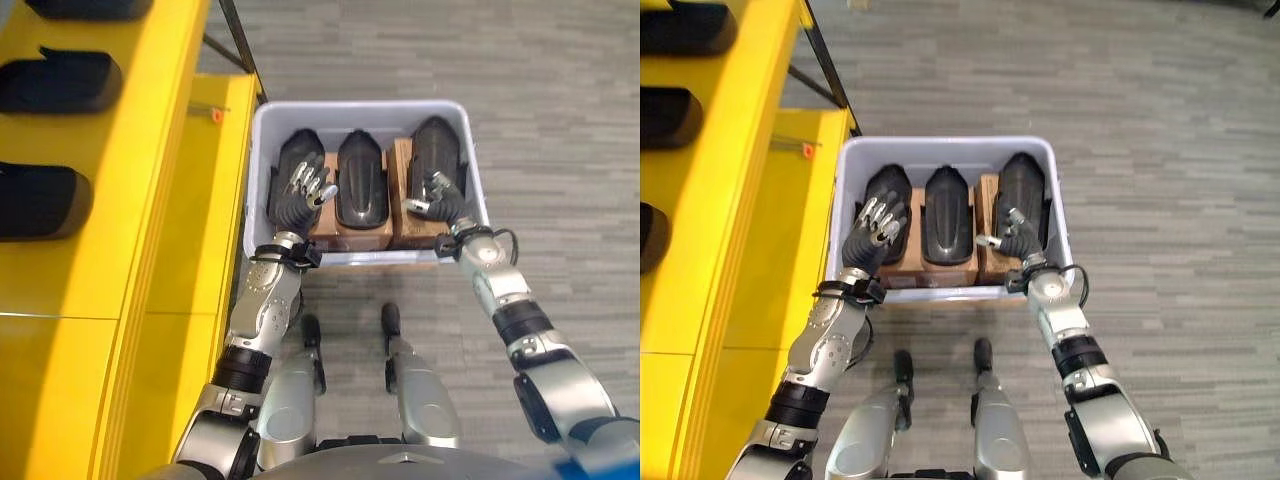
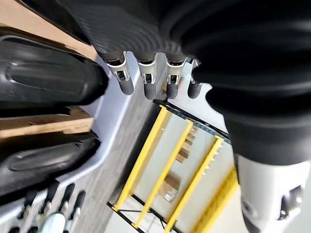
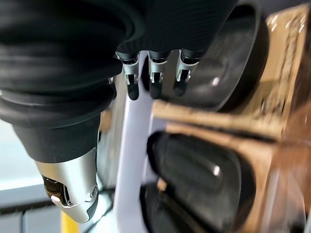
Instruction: Move parts from the plastic box to the shelf.
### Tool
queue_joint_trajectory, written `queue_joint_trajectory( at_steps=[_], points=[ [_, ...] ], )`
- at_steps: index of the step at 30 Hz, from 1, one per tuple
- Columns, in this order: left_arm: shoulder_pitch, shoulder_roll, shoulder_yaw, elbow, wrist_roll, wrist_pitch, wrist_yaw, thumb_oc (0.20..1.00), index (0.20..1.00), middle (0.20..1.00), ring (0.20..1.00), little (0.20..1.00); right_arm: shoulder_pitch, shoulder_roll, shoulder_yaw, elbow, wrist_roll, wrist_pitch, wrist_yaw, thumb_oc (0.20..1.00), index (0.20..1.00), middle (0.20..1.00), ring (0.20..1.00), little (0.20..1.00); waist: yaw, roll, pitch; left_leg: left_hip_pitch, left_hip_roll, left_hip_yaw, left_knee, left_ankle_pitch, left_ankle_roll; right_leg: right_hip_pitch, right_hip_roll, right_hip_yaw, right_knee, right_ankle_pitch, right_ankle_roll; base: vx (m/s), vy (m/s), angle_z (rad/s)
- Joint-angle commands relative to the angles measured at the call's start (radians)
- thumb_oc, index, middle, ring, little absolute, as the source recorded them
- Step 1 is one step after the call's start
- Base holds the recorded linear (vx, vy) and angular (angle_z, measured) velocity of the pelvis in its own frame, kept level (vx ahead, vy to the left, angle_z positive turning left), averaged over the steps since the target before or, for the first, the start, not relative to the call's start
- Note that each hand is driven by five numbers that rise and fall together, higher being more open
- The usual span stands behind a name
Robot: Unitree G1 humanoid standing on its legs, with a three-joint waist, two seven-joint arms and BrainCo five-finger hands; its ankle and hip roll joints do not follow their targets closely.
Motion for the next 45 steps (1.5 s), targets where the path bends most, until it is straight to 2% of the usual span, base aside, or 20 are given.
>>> queue_joint_trajectory(
  at_steps=[1,8,15,20,25,34,45],
  points=[
    [0.026,-0.008,-0.005,-0.118,-0.012,-0.074,0.012,1.000,1.000,1.000,1.000,1.000,-0.033,-0.031,-0.019,-0.064,-0.023,-0.050,-0.046,1.000,1.000,1.000,1.000,1.000,0.018,0.018,-0.056,-0.042,0.076,-0.054,0.069,-0.060,-0.035,0.026,-0.052,0.000,0.070,-0.032,-0.003,-0.03,0.005,-0.07],
    [0.008,0.000,-0.019,-0.171,-0.011,-0.086,0.036,1.000,1.000,1.000,1.000,1.000,-0.091,-0.071,-0.059,-0.056,-0.043,-0.064,-0.105,1.000,1.000,1.000,1.000,1.000,0.009,0.030,0.037,-0.086,0.080,-0.066,0.103,-0.059,-0.037,-0.021,-0.053,0.006,0.097,-0.028,-0.006,-0.03,-0.004,-0.03],
    [0.012,0.014,-0.032,-0.199,-0.001,-0.089,0.054,1.000,1.000,1.000,1.000,1.000,-0.058,-0.094,-0.104,-0.175,-0.066,-0.080,-0.150,1.000,1.000,1.000,1.000,1.000,-0.003,0.033,0.037,-0.140,0.076,-0.078,0.113,-0.057,-0.034,-0.077,-0.057,0.003,0.111,-0.029,-0.007,0.00,-0.002,0.01],
    [0.019,0.021,-0.042,-0.209,-0.005,-0.095,0.067,1.000,1.000,1.000,1.000,1.000,-0.112,-0.147,-0.129,-0.181,-0.074,-0.086,-0.206,1.000,1.000,1.000,1.000,1.000,-0.006,0.038,0.037,-0.173,0.075,-0.086,0.117,-0.058,-0.035,-0.113,-0.056,0.002,0.119,-0.030,-0.009,0.01,-0.004,0.02],
    [0.030,0.022,-0.053,-0.218,-0.003,-0.093,0.073,1.000,1.000,1.000,1.000,1.000,-0.132,-0.166,-0.129,-0.209,-0.083,-0.086,-0.222,1.000,1.000,1.000,1.000,1.000,-0.008,0.036,0.037,-0.191,0.075,-0.090,0.118,-0.060,-0.035,-0.135,-0.052,0.005,0.126,-0.032,-0.010,0.00,0.000,0.00],
    [0.034,0.038,-0.075,-0.245,-0.011,-0.090,0.074,1.000,1.000,1.000,1.000,1.000,-0.262,-0.244,-0.064,-0.058,-0.073,-0.084,-0.236,1.000,1.000,1.000,1.000,1.000,-0.002,0.044,0.037,-0.231,0.075,-0.095,0.124,-0.059,-0.035,-0.181,-0.047,0.005,0.144,-0.033,-0.014,0.00,0.000,0.00],
    [0.063,0.047,-0.087,-0.286,-0.020,-0.096,0.076,1.000,1.000,1.000,1.000,1.000,-0.402,-0.343,0.070,0.202,-0.095,-0.086,-0.233,1.000,1.000,1.000,1.000,1.000,0.019,0.078,0.037,-0.332,0.070,-0.117,0.148,-0.059,-0.033,-0.284,-0.042,-0.004,0.187,-0.041,-0.019,0.00,-0.001,0.01]
  ],
)
